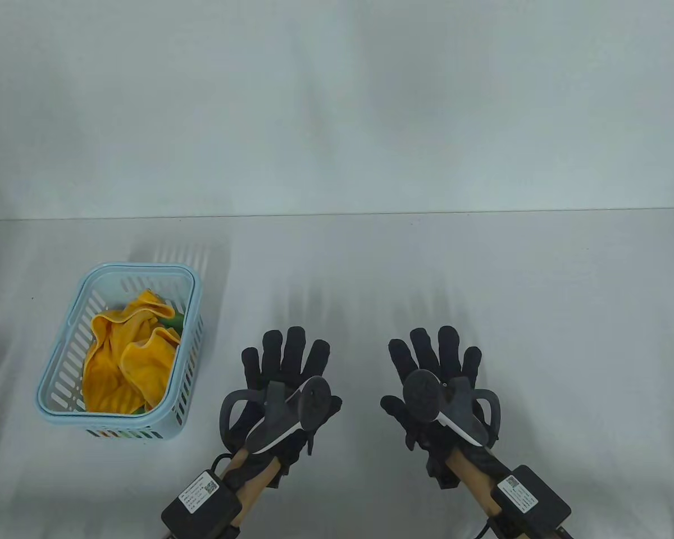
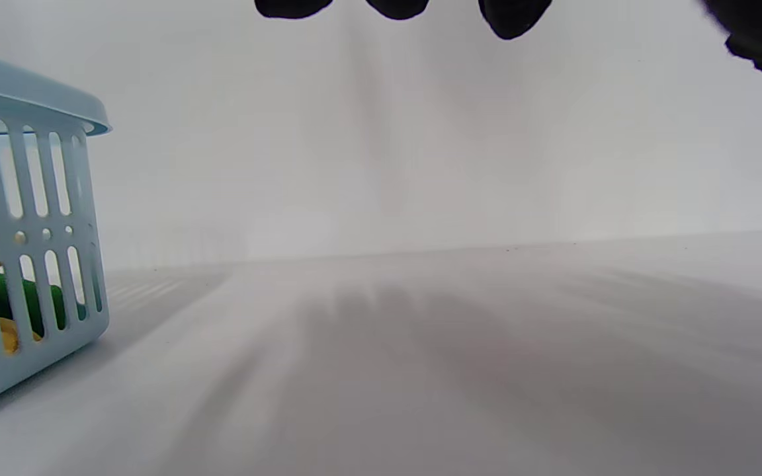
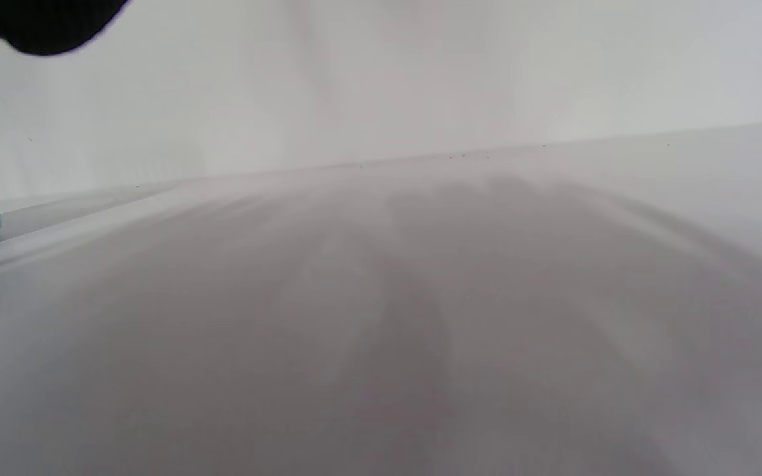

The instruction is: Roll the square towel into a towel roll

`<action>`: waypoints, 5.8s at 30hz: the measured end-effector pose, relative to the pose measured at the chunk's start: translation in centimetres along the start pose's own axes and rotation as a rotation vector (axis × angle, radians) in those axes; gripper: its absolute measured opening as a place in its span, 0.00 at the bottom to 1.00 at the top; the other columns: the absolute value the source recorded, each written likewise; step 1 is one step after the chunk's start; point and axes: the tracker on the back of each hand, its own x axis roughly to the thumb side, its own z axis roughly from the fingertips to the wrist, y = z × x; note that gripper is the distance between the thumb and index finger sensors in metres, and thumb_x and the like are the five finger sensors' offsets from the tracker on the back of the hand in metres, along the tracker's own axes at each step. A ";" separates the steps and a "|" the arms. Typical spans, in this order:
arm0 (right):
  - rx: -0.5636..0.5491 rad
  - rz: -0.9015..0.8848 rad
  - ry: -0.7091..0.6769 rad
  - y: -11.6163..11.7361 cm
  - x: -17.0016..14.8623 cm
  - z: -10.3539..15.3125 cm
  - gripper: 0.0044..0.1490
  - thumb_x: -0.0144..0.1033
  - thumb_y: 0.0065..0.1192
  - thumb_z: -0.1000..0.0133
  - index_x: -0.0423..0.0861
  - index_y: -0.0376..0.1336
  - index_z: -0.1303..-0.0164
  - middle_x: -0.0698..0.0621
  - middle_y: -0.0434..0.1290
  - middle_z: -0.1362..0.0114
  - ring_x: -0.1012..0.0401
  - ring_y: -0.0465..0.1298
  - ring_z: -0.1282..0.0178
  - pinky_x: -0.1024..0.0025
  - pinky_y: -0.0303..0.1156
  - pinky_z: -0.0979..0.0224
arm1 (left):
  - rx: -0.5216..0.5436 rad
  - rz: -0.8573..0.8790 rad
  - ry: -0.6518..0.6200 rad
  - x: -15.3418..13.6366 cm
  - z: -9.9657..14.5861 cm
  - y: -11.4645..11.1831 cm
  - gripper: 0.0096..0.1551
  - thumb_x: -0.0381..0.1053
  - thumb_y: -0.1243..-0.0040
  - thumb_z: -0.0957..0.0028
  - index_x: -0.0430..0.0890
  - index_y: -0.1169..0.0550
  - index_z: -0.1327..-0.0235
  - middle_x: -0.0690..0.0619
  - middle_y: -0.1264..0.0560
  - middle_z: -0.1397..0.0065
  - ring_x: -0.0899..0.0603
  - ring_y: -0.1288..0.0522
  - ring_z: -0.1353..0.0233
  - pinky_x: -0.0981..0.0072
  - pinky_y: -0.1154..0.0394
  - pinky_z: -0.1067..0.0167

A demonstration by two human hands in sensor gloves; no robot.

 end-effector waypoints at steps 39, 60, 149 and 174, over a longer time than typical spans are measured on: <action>-0.037 -0.138 0.057 -2.2 -1.3 0.2 0.56 0.69 0.53 0.60 0.73 0.29 0.31 0.64 0.30 0.16 0.49 0.26 0.14 0.33 0.28 0.21 | 0.081 0.212 0.295 -10.6 -0.9 11.6 0.55 0.73 0.45 0.61 0.60 0.47 0.19 0.49 0.52 0.12 0.29 0.49 0.14 0.26 0.48 0.25; -0.021 -0.191 0.104 -2.3 -2.6 -0.1 0.55 0.68 0.54 0.60 0.72 0.31 0.30 0.63 0.33 0.16 0.49 0.30 0.13 0.34 0.31 0.20 | -0.494 0.155 0.698 -26.6 -8.1 4.0 0.59 0.73 0.41 0.66 0.57 0.47 0.20 0.50 0.45 0.14 0.30 0.34 0.19 0.32 0.37 0.27; -0.030 -0.281 0.211 -2.6 -4.7 -0.4 0.51 0.64 0.54 0.58 0.69 0.36 0.28 0.60 0.40 0.15 0.48 0.38 0.13 0.36 0.40 0.19 | 0.068 0.429 0.016 -5.2 -3.0 6.1 0.29 0.46 0.35 0.56 0.58 0.25 0.38 0.56 0.26 0.33 0.47 0.15 0.49 0.51 0.22 0.41; -0.187 -0.401 -0.105 -8.1 2.8 2.5 0.50 0.63 0.56 0.58 0.67 0.41 0.28 0.61 0.46 0.16 0.48 0.45 0.13 0.37 0.47 0.19 | 0.036 0.503 0.003 -6.0 -2.0 3.5 0.29 0.46 0.35 0.56 0.58 0.25 0.38 0.56 0.26 0.33 0.47 0.16 0.48 0.50 0.22 0.40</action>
